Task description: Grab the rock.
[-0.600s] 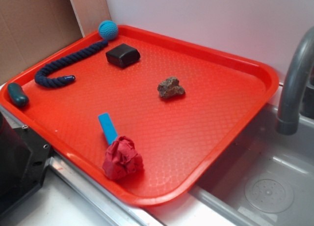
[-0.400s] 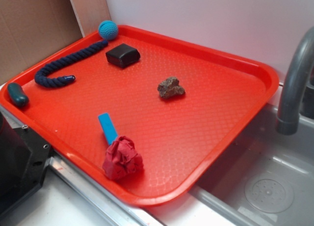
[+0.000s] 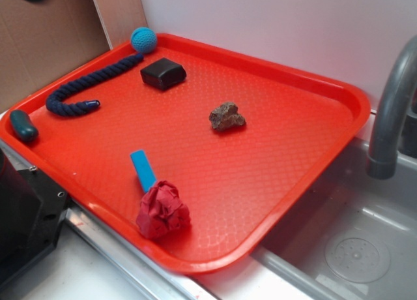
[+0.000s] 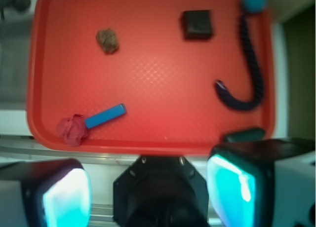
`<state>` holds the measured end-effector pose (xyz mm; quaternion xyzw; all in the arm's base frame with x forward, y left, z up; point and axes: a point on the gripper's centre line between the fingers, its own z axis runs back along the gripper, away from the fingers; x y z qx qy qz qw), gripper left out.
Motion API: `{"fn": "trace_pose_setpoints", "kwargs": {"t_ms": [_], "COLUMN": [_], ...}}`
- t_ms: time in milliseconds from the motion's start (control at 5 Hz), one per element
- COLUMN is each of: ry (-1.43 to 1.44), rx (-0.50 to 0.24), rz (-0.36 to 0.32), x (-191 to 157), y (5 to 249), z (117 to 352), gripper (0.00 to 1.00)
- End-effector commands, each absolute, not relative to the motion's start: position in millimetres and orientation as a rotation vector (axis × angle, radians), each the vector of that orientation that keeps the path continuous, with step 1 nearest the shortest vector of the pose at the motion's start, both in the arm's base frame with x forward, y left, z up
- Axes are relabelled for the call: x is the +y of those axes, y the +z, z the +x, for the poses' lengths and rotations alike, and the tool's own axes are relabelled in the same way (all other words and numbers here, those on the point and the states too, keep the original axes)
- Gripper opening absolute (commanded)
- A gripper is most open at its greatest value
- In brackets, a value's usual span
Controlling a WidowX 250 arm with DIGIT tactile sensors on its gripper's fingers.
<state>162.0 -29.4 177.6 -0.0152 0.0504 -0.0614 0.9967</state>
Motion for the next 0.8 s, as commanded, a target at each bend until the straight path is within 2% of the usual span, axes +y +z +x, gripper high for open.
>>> {"fn": "trace_pose_setpoints", "kwargs": {"t_ms": [0,200,400,600], "ry": [-0.350,-0.429,-0.440,-0.438], "rx": [-0.078,-0.176,-0.178,-0.170], "rz": [-0.046,-0.075,-0.044,0.016], "x": [-82,-101,-101,-89], "y": [123,110,85,69], "z": [232,252,264,279], "gripper": [1.00,1.00,1.00,1.00]}}
